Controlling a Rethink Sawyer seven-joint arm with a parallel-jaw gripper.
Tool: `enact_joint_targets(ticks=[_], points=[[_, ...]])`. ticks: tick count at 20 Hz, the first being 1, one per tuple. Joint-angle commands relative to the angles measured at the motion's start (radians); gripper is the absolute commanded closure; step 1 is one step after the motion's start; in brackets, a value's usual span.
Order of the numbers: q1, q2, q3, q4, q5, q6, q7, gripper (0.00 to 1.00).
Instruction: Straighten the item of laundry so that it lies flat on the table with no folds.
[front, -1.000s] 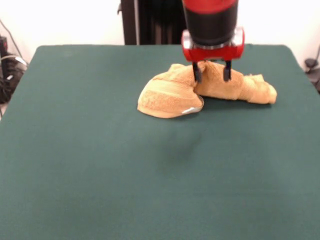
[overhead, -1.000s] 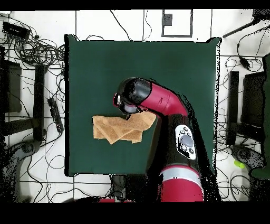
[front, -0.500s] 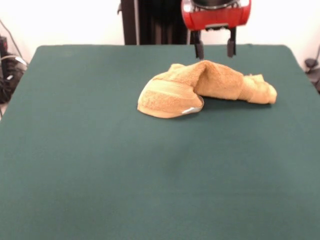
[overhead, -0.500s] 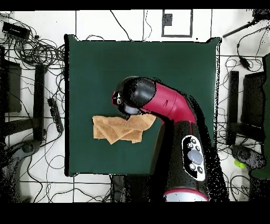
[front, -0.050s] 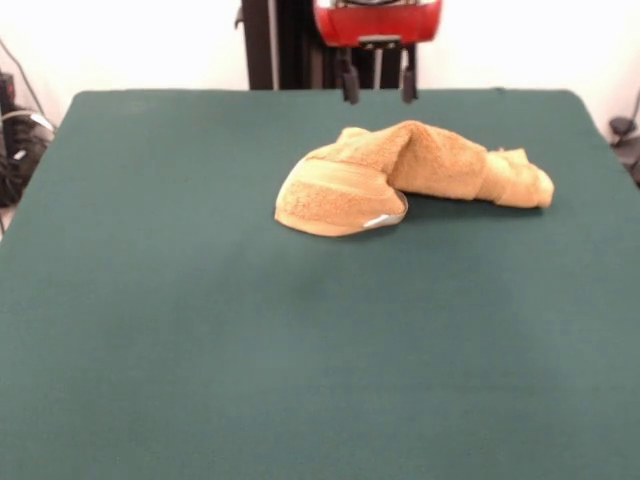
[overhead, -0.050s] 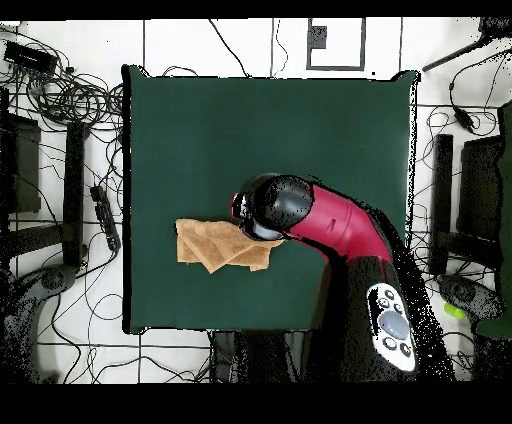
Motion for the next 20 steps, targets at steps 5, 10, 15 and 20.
enact_joint_targets(ticks=[5, 10, 15, 20], points=[[-0.024, 0.044, 0.166, 0.203, -0.091, -0.152, -0.009, 0.0], [0.033, 0.081, 0.142, 0.154, -0.106, -0.147, 0.075, 0.0], [0.101, 0.089, 0.098, 0.071, -0.104, -0.037, 0.147, 0.0], [0.11, 0.145, 0.104, 0.066, -0.073, -0.124, 0.166, 0.0]])
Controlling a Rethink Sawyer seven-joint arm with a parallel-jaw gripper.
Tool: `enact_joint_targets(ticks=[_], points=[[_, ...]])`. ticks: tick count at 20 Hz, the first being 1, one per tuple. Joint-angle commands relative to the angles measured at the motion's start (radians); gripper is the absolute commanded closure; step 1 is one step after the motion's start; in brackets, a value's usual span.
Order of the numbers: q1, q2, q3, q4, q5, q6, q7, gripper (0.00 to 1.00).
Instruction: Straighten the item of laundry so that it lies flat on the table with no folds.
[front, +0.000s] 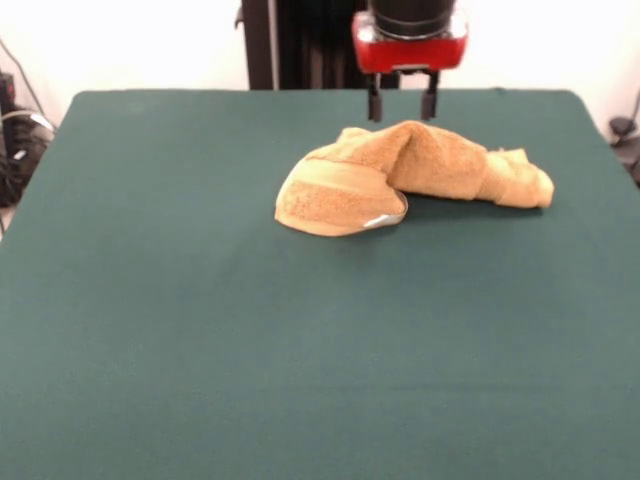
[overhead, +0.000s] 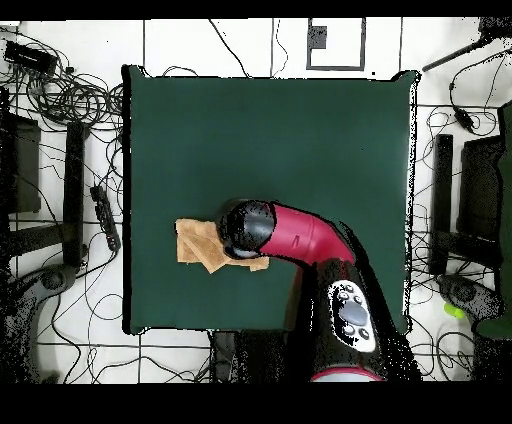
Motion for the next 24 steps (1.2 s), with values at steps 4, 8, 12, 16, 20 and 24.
enact_joint_targets(ticks=[4, 8, 12, 16, 20, 24], points=[[-0.017, 0.141, 0.13, 0.045, 0.012, -0.13, 0.108, 0.0], [-0.108, 0.198, 0.193, 0.096, -0.027, -0.278, 0.043, 0.0], [-0.129, 0.215, 0.191, 0.093, -0.082, -0.277, 0.019, 0.0], [-0.138, 0.238, 0.192, 0.07, -0.115, -0.265, 0.025, 0.0], [-0.136, 0.28, 0.191, 0.059, -0.144, -0.326, 0.055, 0.0], [-0.147, 0.315, 0.195, 0.062, -0.18, -0.382, 0.064, 0.0]])
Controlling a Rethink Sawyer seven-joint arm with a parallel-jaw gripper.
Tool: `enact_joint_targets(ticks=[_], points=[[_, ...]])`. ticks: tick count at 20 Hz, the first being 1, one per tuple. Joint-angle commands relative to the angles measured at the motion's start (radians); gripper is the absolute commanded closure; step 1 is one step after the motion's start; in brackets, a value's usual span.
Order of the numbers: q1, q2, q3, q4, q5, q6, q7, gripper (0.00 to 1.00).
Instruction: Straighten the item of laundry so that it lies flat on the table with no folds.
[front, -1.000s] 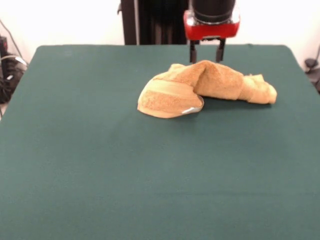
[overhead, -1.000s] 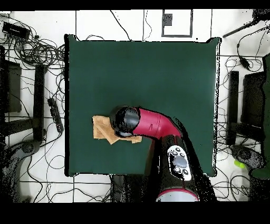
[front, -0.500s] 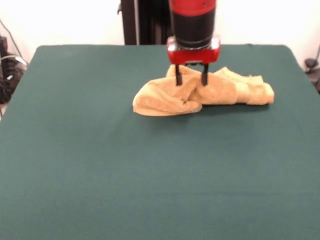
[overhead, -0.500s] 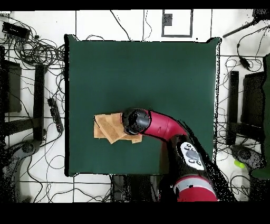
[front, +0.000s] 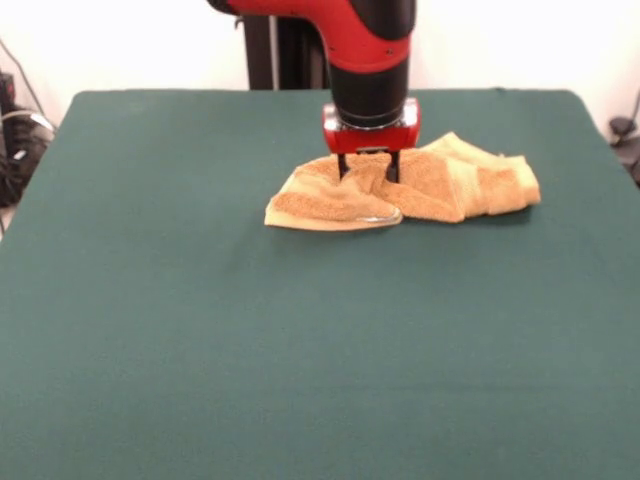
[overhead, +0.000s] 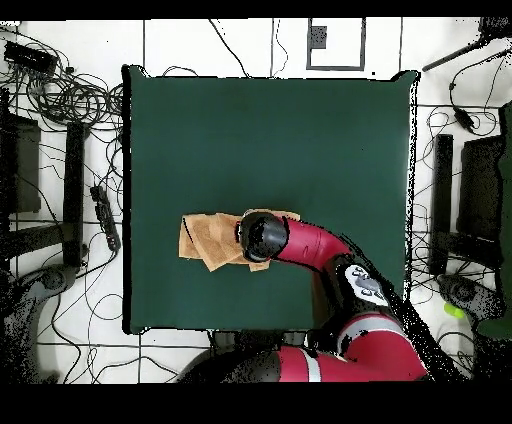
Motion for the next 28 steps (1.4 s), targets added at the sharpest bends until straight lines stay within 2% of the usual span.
enact_joint_targets(ticks=[1, 7, 12, 27, 28], points=[[0.004, 0.119, 0.096, 0.038, -0.086, -0.126, 0.065, 0.0], [0.017, 0.164, 0.07, 0.007, -0.095, -0.123, 0.086, 0.0], [-0.028, 0.197, 0.095, 0.001, -0.09, -0.133, 0.07, 0.0], [-0.065, 0.216, 0.121, -0.015, -0.04, -0.072, 0.095, 0.0], [-0.07, 0.217, 0.125, -0.014, -0.039, -0.079, 0.097, 1.0]])
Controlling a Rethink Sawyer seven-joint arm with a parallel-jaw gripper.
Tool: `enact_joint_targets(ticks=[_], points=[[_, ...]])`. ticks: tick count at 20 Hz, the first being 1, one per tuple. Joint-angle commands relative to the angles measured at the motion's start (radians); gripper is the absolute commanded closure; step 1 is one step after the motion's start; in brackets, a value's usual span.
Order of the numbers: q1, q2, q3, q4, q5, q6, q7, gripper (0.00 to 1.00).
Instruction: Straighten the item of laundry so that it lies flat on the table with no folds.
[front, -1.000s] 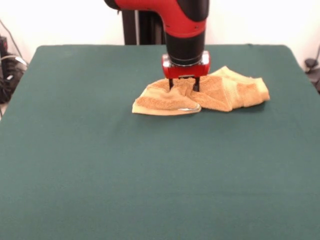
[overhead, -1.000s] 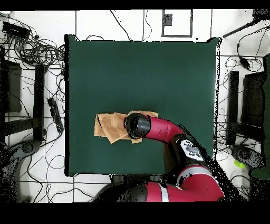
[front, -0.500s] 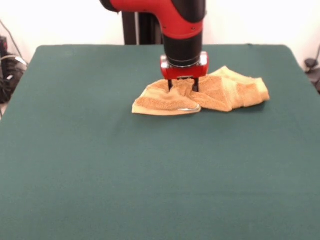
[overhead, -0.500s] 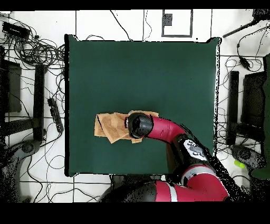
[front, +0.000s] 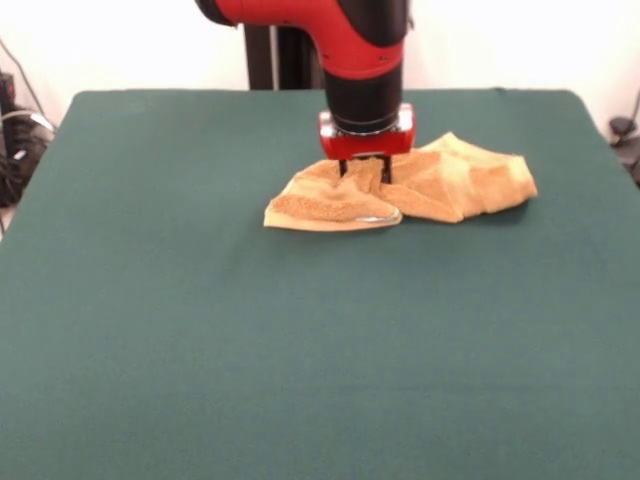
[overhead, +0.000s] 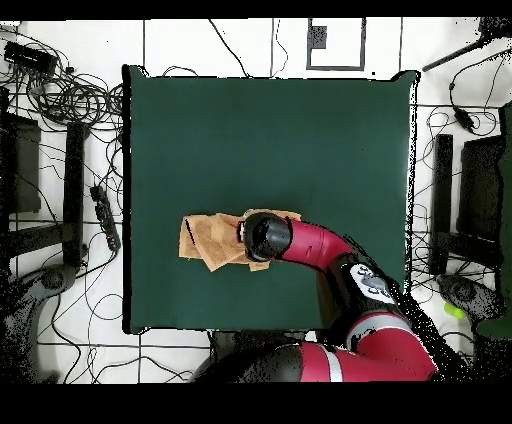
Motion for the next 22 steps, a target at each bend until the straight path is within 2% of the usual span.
enact_joint_targets(ticks=[1, 8, 12, 19, 22], points=[[-0.034, 0.21, 0.097, -0.012, -0.01, -0.072, 0.098, 1.0], [-0.057, 0.217, 0.117, -0.007, -0.017, -0.081, 0.093, 1.0], [-0.065, 0.217, 0.127, -0.037, -0.011, -0.022, 0.081, 1.0], [0.036, 0.161, 0.074, -0.19, 0.062, 0.332, 0.147, 1.0], [0.06, 0.156, 0.064, -0.265, 0.085, 0.446, 0.179, 1.0]])
